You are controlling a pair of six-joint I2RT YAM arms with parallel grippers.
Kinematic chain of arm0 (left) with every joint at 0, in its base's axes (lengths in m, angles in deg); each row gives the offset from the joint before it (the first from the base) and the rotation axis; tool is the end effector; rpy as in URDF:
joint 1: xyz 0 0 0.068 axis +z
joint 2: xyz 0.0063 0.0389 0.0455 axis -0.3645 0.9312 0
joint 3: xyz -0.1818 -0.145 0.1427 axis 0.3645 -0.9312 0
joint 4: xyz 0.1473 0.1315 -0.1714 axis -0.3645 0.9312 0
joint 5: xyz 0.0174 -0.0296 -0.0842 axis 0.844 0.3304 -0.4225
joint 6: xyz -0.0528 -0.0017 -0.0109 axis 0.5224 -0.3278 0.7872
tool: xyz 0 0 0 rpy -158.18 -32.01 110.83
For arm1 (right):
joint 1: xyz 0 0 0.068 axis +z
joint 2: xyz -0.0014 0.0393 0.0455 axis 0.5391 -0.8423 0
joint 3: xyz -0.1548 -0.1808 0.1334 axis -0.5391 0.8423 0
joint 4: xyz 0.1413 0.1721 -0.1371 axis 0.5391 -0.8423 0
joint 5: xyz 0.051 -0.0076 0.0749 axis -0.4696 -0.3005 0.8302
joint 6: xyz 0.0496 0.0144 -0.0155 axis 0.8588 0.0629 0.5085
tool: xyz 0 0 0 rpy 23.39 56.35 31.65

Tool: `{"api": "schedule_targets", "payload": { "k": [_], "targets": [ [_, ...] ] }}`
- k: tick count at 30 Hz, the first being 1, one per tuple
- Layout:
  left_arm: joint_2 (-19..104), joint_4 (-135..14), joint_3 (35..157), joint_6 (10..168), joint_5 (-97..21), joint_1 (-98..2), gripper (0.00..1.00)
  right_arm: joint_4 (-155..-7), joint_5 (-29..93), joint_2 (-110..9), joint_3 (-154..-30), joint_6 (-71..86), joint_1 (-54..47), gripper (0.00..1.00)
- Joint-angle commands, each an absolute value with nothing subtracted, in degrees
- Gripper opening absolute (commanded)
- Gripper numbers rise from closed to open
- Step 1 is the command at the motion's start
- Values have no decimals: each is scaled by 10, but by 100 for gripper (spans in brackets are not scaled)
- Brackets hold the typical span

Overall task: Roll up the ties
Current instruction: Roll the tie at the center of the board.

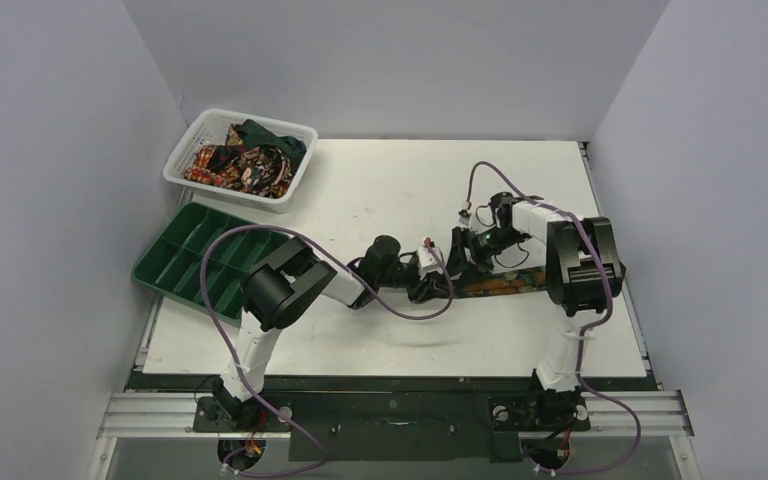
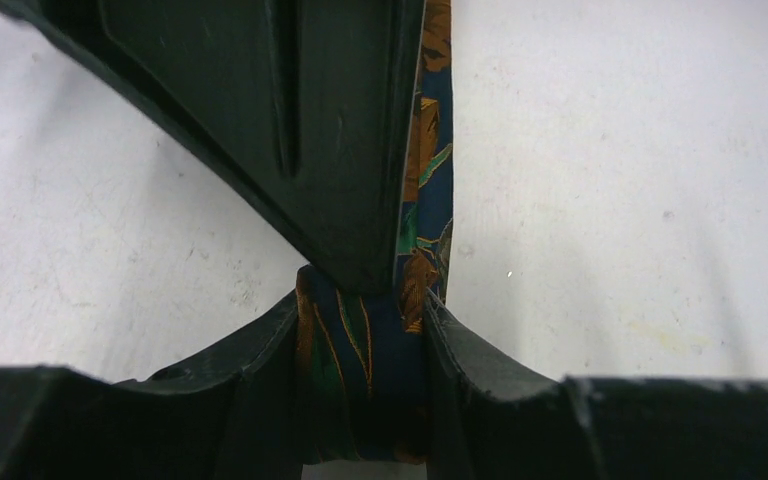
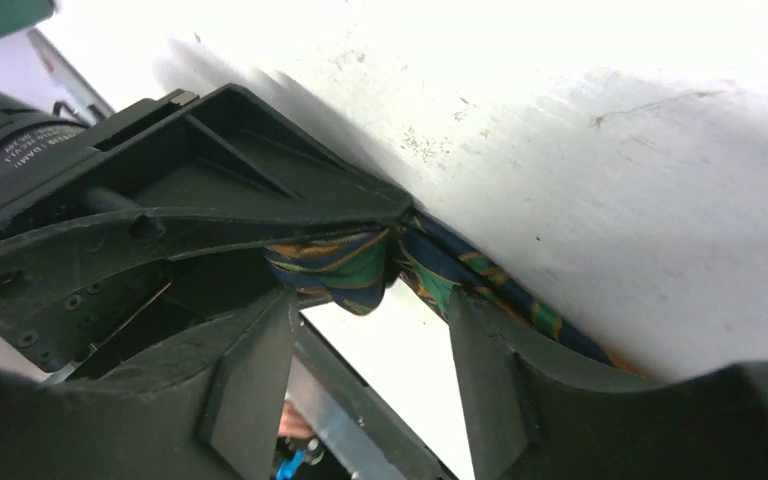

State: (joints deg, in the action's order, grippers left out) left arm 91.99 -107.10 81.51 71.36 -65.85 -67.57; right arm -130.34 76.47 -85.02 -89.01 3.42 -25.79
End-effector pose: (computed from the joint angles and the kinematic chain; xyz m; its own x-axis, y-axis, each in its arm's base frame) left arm 0.2747 -0.3167 0.0959 -0.1133 0.2427 -0.9635 0.9880 0.1300 -0.0835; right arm 0.3440 0.0695 0.1343 -0.9927 -0.0884 0.0820 0.0101 0.6167 0.7871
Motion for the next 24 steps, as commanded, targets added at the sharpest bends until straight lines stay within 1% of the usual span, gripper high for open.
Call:
{"api": "schedule_targets", "payload": {
  "k": [1,4,6,13,14,15,16,17,18,19,20,22,23,24],
  "targets": [
    [879,-868,802,653,-618,-671,30,-1240,702,-766,-877,68,-250,54],
    [876,-831,812,645,-601,-674,33,-1210,714,-741,-864,114,-217,52],
    [877,-818,817,643,-595,-676,34,-1205,714,-742,-862,118,-193,50],
    [877,-798,827,641,-592,-678,38,-1182,667,-805,-855,104,-170,48],
    [877,-797,827,641,-592,-678,38,-1182,649,-811,-856,95,-170,46],
    [876,-796,826,640,-592,-678,38,-1182,643,-822,-856,91,-170,37],
    [876,-795,826,640,-592,-678,38,-1185,632,-825,-857,84,-171,31],
    [875,-793,826,639,-592,-679,38,-1187,626,-830,-857,80,-171,16],
    [875,-793,827,639,-593,-678,38,-1192,615,-831,-856,72,-171,6],
    [873,-792,826,639,-593,-677,38,-1195,611,-831,-855,61,-173,0],
    [872,-792,824,639,-595,-677,38,-1202,605,-830,-851,55,-174,0],
    [866,-824,816,657,-611,-671,46,-1210,601,-832,-843,37,-182,0],
    [864,-839,805,667,-619,-663,53,-1212,600,-836,-839,23,-192,0],
    [861,-882,797,689,-640,-655,57,-1213,599,-840,-832,17,-198,0]
  ]
}}
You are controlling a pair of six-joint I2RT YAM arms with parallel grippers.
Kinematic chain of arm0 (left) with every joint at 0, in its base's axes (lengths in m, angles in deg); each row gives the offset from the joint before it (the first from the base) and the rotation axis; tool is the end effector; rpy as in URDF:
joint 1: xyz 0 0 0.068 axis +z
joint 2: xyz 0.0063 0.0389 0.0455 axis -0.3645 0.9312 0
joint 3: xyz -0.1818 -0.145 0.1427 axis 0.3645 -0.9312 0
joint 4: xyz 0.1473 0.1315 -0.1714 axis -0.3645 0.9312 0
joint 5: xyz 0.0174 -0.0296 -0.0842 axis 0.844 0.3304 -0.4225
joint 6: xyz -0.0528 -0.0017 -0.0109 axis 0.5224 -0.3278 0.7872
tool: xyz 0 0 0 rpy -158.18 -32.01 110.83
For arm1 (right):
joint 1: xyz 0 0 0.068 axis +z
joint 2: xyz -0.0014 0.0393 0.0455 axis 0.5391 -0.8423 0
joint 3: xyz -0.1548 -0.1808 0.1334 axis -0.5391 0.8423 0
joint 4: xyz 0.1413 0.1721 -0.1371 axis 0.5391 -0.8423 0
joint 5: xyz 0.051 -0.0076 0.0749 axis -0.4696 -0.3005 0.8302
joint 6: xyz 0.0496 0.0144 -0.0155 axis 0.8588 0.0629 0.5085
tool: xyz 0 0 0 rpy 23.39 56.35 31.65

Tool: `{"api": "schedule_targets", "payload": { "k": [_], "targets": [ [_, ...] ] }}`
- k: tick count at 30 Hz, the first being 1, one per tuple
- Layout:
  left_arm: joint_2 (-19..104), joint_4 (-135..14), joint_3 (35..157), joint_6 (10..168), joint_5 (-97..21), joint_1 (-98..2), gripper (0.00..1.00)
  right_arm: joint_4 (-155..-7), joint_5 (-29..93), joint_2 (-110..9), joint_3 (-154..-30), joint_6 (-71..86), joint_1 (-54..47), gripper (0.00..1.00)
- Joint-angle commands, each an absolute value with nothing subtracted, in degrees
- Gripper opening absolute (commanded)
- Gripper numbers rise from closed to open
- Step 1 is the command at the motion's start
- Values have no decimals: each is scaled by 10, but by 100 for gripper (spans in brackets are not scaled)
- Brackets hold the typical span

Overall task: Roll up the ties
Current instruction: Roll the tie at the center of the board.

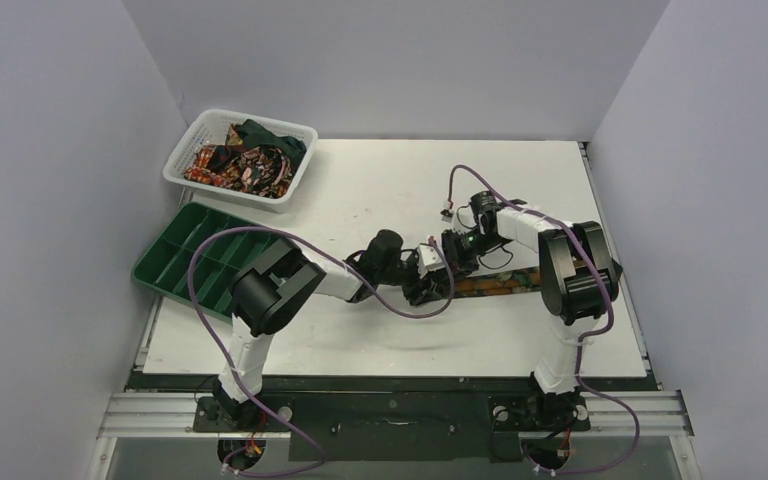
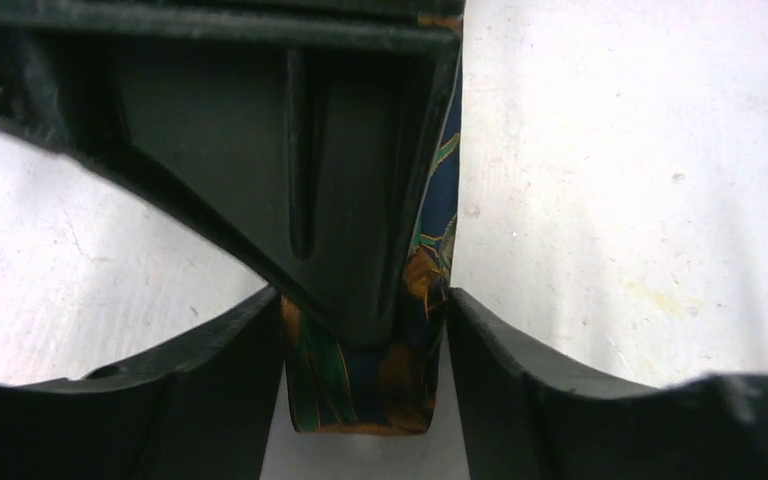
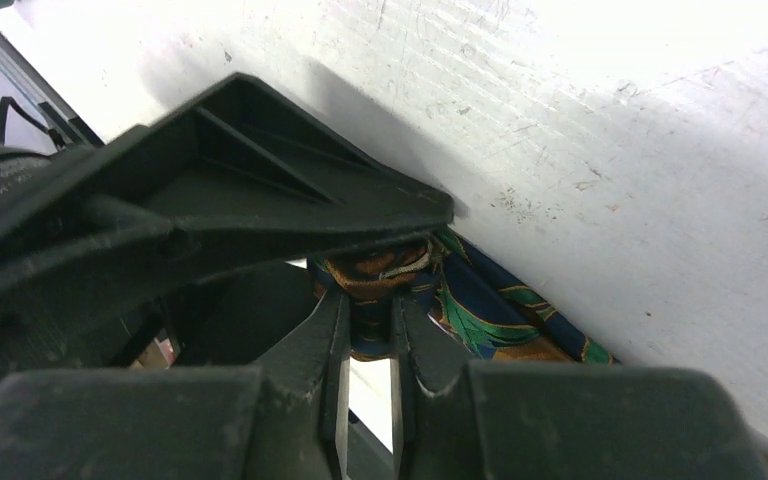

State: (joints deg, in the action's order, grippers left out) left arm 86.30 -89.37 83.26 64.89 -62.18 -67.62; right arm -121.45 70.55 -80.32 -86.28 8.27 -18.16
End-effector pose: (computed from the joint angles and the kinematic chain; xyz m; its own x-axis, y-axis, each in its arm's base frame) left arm 0.2734 -0.3131 0.1135 -0.1197 0.3911 -0.9125 0.9850 0.1618 -0.0599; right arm 0.3349 0.1129 0.1486 -0.9861 -0.1590 -0.0490 -0.1441 0.6692 0.7289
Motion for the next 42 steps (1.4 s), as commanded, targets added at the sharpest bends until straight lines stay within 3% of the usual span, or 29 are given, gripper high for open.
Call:
{"api": "schedule_targets", "payload": {
  "k": [1,6,13,17,21,23,25,28,29,31,38,40,42],
  "targets": [
    [861,-905,782,700,-659,-651,63,-1214,601,-851,-830,4,-212,0],
    [878,-1055,748,732,-687,-647,78,-1235,633,-902,-837,-25,-259,0],
    [937,-1156,777,779,-684,-662,78,-1243,641,-911,-831,-50,-276,0],
    [971,-1172,807,796,-663,-675,70,-1235,634,-906,-830,-43,-272,0],
    [962,-1140,810,773,-649,-681,46,-1233,634,-897,-836,-42,-265,0],
    [942,-1100,795,735,-641,-680,29,-1239,639,-885,-844,-39,-265,0],
    [922,-1062,769,702,-636,-678,21,-1261,647,-870,-859,-40,-266,3],
    [902,-1010,755,663,-637,-677,19,-1295,673,-820,-876,-39,-269,26],
    [897,-985,753,647,-637,-678,19,-1299,681,-795,-877,-37,-269,40],
    [893,-957,755,628,-635,-680,19,-1303,709,-766,-876,-22,-265,53],
    [900,-887,783,602,-621,-682,21,-1290,739,-763,-860,6,-210,57],
    [899,-882,788,598,-619,-682,21,-1275,717,-775,-853,12,-201,53],
    [899,-874,791,592,-617,-682,22,-1265,695,-791,-852,17,-201,44]
  ]
}}
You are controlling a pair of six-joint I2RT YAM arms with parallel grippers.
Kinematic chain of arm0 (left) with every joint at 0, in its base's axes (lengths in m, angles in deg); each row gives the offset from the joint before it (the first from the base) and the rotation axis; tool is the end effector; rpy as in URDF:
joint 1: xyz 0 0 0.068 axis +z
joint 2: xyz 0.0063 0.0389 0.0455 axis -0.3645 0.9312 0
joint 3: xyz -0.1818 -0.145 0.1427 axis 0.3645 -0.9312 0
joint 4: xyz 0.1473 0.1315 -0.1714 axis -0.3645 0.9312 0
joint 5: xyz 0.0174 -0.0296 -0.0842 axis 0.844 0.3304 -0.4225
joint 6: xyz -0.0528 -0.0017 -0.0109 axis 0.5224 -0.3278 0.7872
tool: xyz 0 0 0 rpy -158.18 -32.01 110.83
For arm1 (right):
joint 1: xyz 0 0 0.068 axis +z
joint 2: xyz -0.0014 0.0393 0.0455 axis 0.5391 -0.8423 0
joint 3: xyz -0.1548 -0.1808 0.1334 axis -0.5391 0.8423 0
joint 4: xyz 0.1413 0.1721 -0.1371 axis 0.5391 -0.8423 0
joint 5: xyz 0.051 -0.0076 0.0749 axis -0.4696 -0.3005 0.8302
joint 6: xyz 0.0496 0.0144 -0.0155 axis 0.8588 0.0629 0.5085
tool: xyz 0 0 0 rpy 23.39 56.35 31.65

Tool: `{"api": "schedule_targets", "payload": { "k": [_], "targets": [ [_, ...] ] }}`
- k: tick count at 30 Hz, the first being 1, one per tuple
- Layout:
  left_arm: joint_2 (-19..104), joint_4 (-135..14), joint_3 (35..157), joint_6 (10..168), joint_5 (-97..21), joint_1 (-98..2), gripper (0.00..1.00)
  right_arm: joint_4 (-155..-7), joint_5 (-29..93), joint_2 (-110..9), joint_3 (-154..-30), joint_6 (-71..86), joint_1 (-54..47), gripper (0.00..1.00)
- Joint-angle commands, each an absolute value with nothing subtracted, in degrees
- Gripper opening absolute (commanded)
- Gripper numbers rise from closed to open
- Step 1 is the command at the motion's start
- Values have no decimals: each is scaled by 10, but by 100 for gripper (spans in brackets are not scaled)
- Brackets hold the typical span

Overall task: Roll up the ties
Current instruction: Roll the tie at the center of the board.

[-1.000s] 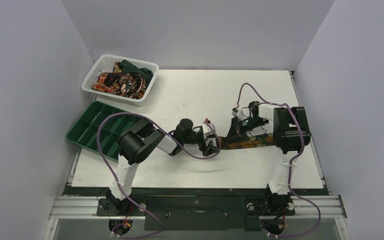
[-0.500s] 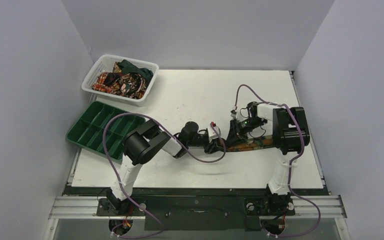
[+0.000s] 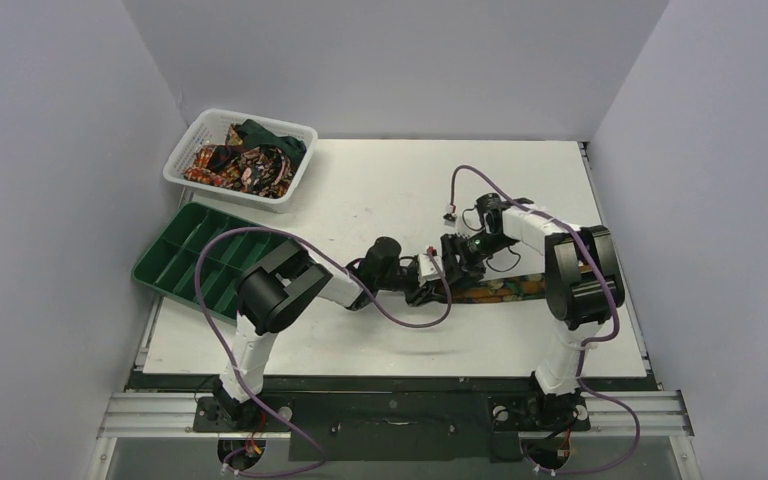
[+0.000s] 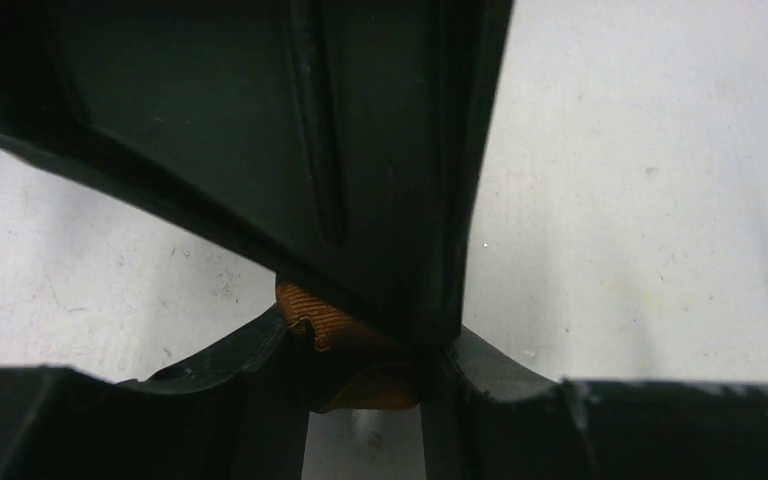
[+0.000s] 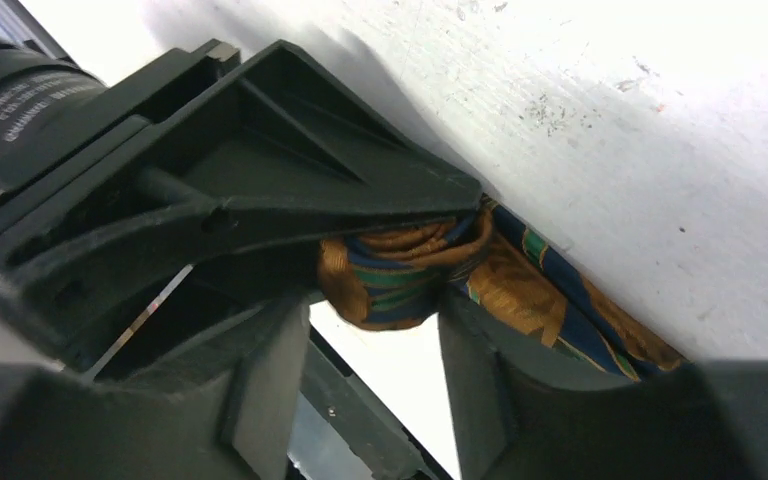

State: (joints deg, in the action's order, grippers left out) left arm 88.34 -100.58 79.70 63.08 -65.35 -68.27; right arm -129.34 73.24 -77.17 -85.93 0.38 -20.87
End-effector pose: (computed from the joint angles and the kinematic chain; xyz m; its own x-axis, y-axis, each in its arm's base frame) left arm 0.2639 -0.3122 0.1021 -0.0203 0.3176 -0.9480 0.9961 0.0877 0.0080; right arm 0.3228 0.0945 0.1648 -0.9768 -0.2056 -0.0604 -0.1796 0.6322 0.7537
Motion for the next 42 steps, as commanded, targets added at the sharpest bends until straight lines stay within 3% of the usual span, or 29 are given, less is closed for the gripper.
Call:
{"api": "schedule_targets", "payload": {
  "k": [1,2,3,4,7,10,12,26,30,32,37,38,39,42],
  "targets": [
    [898,-873,792,592,-616,-683,22,-1263,679,-801,-852,15,-203,32],
    [897,-872,791,591,-617,-682,24,-1262,671,-805,-852,14,-212,23],
    [897,-872,791,591,-619,-682,25,-1260,659,-811,-848,13,-218,4],
    [894,-878,787,592,-620,-682,33,-1260,656,-812,-847,12,-231,0],
    [889,-908,780,611,-627,-675,52,-1273,655,-821,-832,-14,-256,0],
    [878,-984,775,659,-649,-662,79,-1293,667,-854,-822,-44,-280,0],
    [879,-1021,780,676,-674,-660,84,-1301,670,-878,-817,-62,-287,0],
    [935,-1124,834,695,-708,-693,89,-1297,615,-902,-853,-27,-295,0],
    [943,-1115,849,690,-703,-698,84,-1320,625,-901,-854,-50,-287,0],
    [942,-1094,849,669,-701,-702,76,-1328,629,-897,-854,-63,-280,0],
    [938,-1012,852,628,-698,-703,43,-1330,664,-873,-857,-63,-266,0],
    [938,-1002,852,627,-699,-700,39,-1332,670,-868,-860,-63,-266,3],
    [937,-985,851,633,-701,-698,31,-1334,674,-853,-861,-65,-268,12],
    [935,-964,847,656,-703,-686,19,-1347,691,-813,-867,-68,-282,33]
  ]
}}
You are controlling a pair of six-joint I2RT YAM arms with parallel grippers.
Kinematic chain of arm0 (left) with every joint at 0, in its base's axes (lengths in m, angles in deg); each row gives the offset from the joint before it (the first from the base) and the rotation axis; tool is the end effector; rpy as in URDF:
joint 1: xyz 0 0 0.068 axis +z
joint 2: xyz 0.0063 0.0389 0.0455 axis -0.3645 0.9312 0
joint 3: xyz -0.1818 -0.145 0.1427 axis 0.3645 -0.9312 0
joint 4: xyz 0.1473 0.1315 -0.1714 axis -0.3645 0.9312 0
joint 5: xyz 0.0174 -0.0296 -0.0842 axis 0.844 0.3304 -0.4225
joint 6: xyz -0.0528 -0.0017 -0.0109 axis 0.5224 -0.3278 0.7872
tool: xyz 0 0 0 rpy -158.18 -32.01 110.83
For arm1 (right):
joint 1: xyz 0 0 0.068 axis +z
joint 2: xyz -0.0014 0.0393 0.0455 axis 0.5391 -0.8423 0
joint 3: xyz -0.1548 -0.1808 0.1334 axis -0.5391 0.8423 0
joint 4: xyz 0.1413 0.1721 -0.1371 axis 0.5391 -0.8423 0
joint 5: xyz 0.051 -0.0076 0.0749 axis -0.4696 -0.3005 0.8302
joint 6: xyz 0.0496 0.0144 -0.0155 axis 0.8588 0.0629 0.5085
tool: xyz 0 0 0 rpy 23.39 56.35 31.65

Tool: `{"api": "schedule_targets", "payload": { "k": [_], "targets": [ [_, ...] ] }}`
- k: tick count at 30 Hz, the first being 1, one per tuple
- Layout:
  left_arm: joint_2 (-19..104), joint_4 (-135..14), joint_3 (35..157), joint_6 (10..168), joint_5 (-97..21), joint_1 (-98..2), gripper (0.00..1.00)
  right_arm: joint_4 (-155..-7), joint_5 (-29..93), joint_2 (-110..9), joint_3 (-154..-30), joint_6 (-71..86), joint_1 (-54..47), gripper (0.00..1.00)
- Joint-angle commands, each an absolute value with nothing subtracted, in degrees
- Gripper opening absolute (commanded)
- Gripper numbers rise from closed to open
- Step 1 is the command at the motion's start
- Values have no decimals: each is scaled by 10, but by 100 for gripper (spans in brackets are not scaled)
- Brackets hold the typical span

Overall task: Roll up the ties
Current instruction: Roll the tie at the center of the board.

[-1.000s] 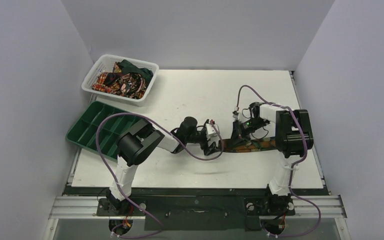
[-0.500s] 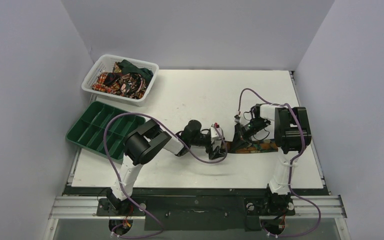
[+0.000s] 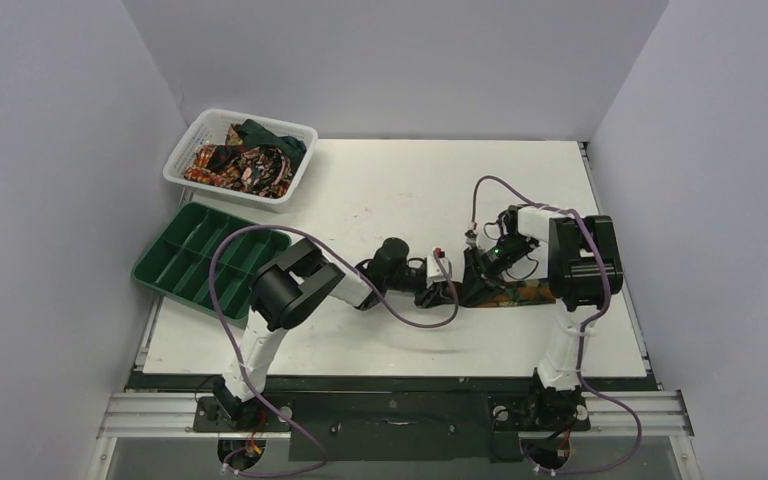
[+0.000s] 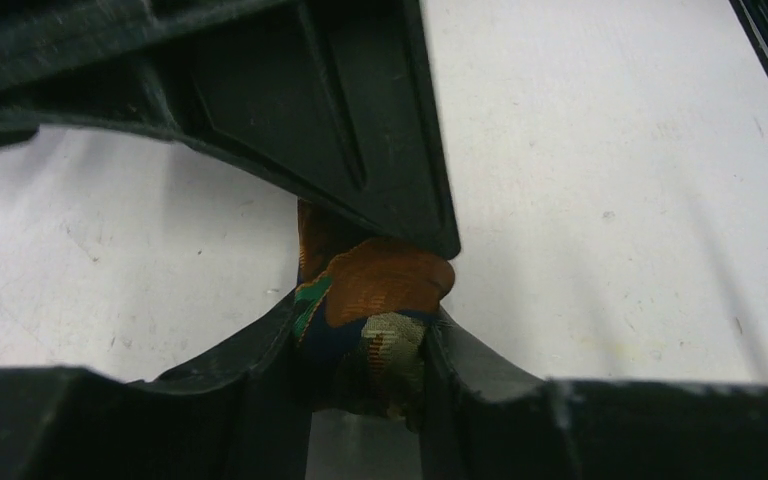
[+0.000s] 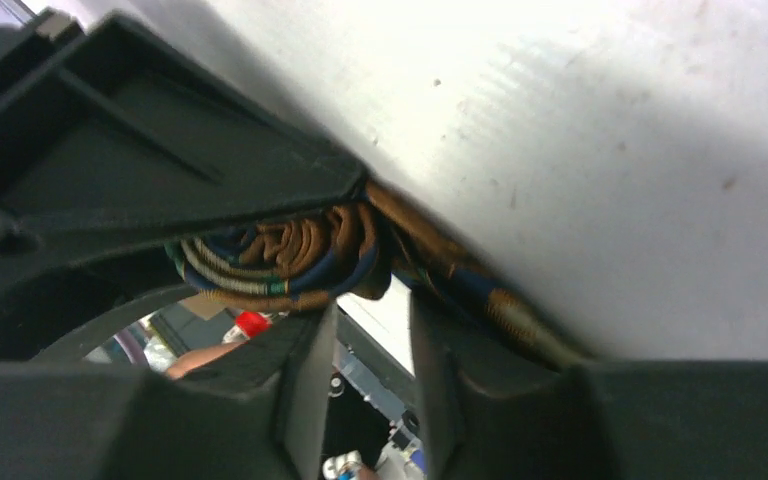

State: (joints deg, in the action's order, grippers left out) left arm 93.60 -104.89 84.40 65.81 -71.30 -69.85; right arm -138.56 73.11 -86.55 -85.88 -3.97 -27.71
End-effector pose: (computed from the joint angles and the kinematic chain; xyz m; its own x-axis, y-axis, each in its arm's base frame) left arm 0.2652 -0.3351 0.0941 -0.0172 0.2477 -0.9687 0.9994 -0.0238 -0.0238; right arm 0.3204 0.0544 0.1154 -0.9691 -0.1357 0.2061 0.0657 0.6632 0.7456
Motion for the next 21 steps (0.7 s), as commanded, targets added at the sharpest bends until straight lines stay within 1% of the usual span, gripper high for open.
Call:
{"api": "schedule_targets", "payload": {
  "k": [1,3,5,10,13,15,16,17,18,19,20,21],
  "targets": [
    [933,-949,845,660,-701,-685,18,-1352,703,-792,-869,-68,-285,47],
    [928,-927,844,663,-697,-684,16,-1353,720,-763,-868,-59,-287,57],
    [926,-910,843,668,-693,-684,16,-1345,735,-746,-865,-38,-284,59],
    [926,-880,852,687,-687,-684,15,-1309,744,-757,-863,5,-254,59],
    [926,-870,856,695,-687,-684,15,-1276,725,-778,-856,28,-242,56],
    [927,-862,860,699,-687,-683,16,-1268,711,-795,-856,24,-238,47],
    [927,-858,862,701,-688,-683,16,-1268,698,-805,-856,17,-238,35],
    [927,-857,862,700,-690,-682,16,-1267,691,-808,-855,14,-239,29],
    [925,-857,862,699,-691,-682,17,-1267,677,-814,-855,11,-244,11],
    [924,-857,860,698,-695,-682,21,-1267,668,-815,-851,4,-247,4],
    [921,-865,856,698,-697,-681,25,-1268,653,-816,-846,-8,-255,0],
    [920,-874,852,699,-697,-678,38,-1271,645,-818,-844,-14,-258,0]
  ]
}}
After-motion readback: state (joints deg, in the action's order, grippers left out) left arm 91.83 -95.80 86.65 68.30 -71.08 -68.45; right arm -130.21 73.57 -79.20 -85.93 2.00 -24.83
